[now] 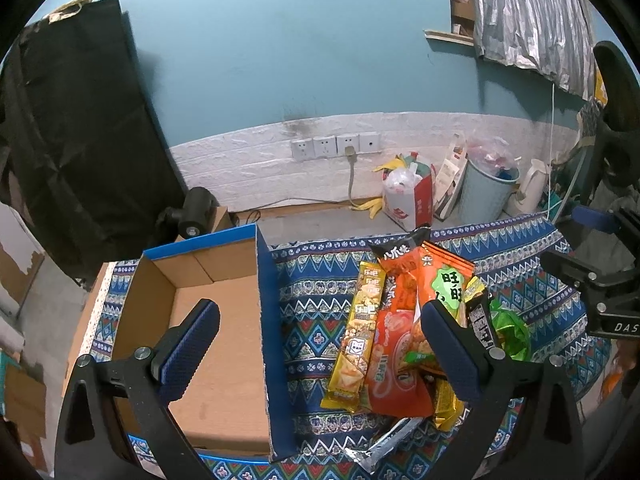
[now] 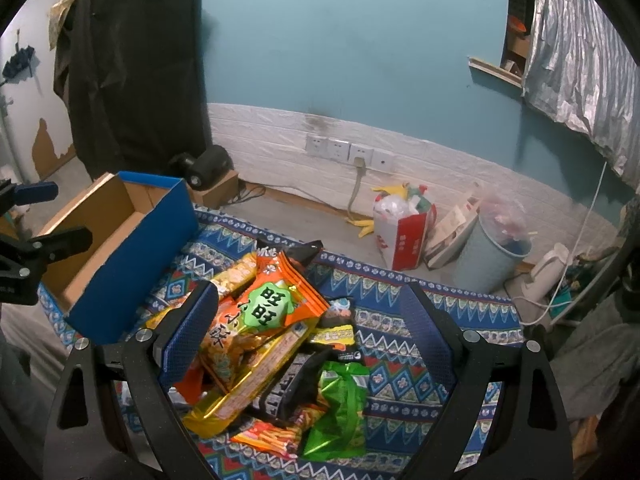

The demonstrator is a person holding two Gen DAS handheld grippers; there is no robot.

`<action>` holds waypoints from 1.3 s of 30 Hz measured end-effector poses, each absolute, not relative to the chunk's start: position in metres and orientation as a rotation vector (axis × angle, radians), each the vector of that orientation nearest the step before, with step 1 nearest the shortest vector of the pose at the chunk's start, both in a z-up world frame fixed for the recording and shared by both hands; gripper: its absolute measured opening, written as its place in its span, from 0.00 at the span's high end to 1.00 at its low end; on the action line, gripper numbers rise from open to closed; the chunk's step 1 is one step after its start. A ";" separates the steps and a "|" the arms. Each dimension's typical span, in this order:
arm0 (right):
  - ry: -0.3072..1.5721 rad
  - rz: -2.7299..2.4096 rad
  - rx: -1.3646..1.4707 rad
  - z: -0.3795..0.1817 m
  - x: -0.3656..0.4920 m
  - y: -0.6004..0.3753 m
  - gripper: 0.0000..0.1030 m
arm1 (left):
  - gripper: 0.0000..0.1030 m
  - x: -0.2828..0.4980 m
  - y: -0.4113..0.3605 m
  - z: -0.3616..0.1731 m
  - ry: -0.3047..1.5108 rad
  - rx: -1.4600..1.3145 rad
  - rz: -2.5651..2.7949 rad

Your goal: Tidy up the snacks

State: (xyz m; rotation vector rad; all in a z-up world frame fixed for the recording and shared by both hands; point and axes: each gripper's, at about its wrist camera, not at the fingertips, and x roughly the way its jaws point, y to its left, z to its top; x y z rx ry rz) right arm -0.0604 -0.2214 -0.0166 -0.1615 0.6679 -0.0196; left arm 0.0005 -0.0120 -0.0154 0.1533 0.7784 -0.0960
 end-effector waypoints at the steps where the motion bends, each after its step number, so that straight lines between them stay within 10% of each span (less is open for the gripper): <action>1: 0.668 -0.020 -0.161 -0.016 -0.061 -0.222 0.13 | 0.01 0.001 -0.012 -0.016 0.781 0.150 -0.097; 39: 0.724 -0.042 -0.135 -0.028 -0.056 -0.239 0.13 | 0.01 0.013 -0.033 -0.034 0.838 0.181 -0.146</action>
